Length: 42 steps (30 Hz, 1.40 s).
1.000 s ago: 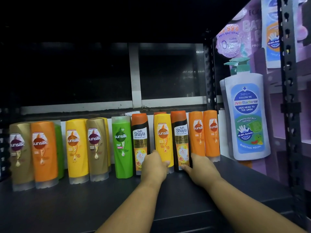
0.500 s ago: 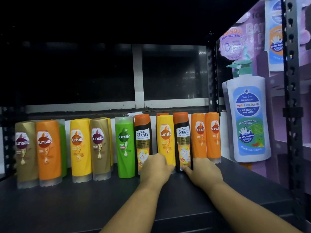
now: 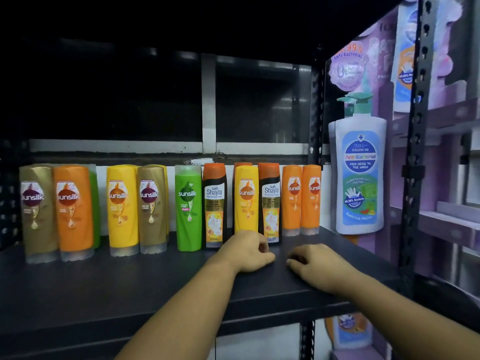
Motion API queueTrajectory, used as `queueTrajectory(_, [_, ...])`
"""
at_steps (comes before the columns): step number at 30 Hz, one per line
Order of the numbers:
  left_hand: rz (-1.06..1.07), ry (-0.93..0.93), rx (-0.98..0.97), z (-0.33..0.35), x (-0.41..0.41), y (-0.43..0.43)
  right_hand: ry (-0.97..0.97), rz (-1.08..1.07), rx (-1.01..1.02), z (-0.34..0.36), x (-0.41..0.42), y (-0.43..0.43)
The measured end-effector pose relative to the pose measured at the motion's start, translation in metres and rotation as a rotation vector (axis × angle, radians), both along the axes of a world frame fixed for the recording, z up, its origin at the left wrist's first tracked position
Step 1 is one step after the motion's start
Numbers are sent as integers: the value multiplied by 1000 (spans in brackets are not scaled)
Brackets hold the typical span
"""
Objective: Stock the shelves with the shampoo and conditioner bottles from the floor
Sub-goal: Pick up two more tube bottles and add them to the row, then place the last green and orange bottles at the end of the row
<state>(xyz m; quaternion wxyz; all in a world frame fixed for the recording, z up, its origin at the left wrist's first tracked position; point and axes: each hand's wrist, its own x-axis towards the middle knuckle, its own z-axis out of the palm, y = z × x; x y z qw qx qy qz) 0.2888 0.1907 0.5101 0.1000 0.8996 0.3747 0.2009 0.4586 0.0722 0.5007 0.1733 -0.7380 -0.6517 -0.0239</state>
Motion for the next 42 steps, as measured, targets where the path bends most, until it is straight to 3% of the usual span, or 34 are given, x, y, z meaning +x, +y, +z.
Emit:
queueTrajectory(8, [-132, 226, -44, 1, -24, -77, -111, 67, -106, -17, -21, -78])
queueTrajectory(13, [-161, 311, 218, -21, -47, -140, -97, 99, -49, -32, -38, -141])
queueTrajectory(16, [-235, 205, 278, -42, -59, -172, -61, 122, -49, -46, -44, -177])
queueTrajectory(20, [-285, 110, 159, -92, -70, -213, -30, 131, -108, -83, -52, -214])
queueTrajectory(26, [-295, 208, -97, -223, -69, -237, 23, 81, -462, -194, -45, -238])
queueTrajectory(33, [-170, 287, -545, -377, -57, -250, 125, -58, -826, -339, -39, -241])
queueTrajectory(42, [-51, 391, -860, -508, -48, -225, 323, -286, -1037, -481, -25, -223])
